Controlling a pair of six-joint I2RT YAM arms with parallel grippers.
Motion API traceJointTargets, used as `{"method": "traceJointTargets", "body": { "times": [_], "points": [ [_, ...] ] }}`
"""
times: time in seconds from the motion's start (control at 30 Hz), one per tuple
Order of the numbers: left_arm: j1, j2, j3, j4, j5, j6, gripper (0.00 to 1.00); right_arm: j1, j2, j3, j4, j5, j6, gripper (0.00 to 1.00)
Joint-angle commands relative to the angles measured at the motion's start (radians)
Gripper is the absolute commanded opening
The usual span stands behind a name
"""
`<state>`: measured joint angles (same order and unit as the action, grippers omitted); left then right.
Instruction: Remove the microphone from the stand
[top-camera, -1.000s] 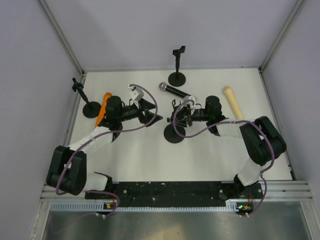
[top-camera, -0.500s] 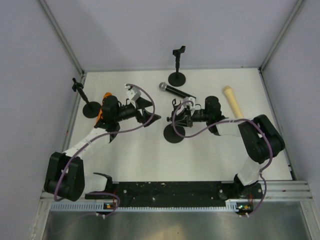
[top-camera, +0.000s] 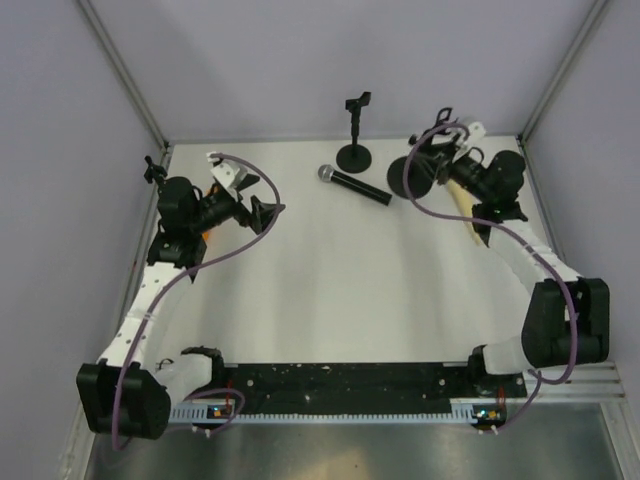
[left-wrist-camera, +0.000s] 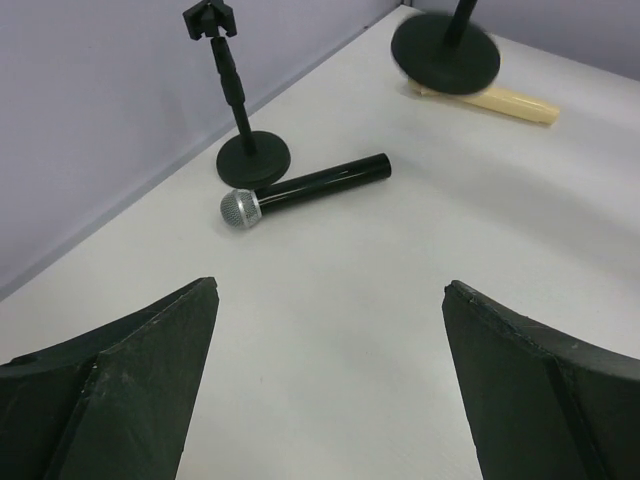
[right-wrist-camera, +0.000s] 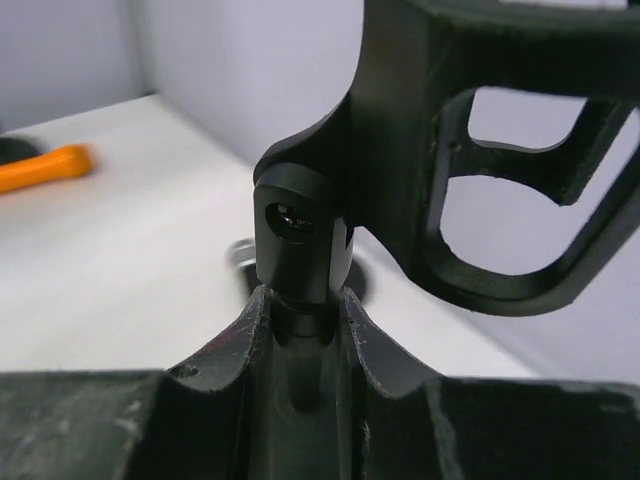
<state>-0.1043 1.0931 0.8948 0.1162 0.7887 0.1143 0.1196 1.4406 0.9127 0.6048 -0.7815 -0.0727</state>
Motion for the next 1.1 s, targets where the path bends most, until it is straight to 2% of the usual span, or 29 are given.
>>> {"method": "traceJointTargets", "body": {
  "times": [0.0, 0.03, 0.13, 0.27, 0.57, 1.07],
  "points": [
    [0.009, -0.077, 0.01, -0.112, -0.074, 0.064, 0.99, -0.115, -0.077, 0.138, 0.03, 0.365, -0.019, 0.0],
    [0.009, -0.088, 0.0, -0.112, -0.068, 0.059, 0.99, -0.183, -0.065, 0.155, 0.035, 0.42, -0.001, 0.0],
    [0.009, -0.119, -0.013, -0.153, -0.049, 0.053, 0.99, -0.279, -0.004, 0.202, 0.052, 0.575, 0.065, 0.0],
    [0.011, -0.154, -0.04, -0.155, -0.043, 0.042, 0.99, -0.356, 0.099, 0.253, 0.07, 0.698, 0.129, 0.0],
    [0.009, -0.17, -0.097, -0.124, 0.015, 0.03, 0.99, -0.365, 0.293, 0.276, 0.148, 0.901, 0.1, 0.0],
    [0.029, -0.177, -0.149, -0.056, 0.046, 0.012, 0.99, -0.365, 0.454, 0.256, 0.234, 0.962, 0.079, 0.0]
  ]
}}
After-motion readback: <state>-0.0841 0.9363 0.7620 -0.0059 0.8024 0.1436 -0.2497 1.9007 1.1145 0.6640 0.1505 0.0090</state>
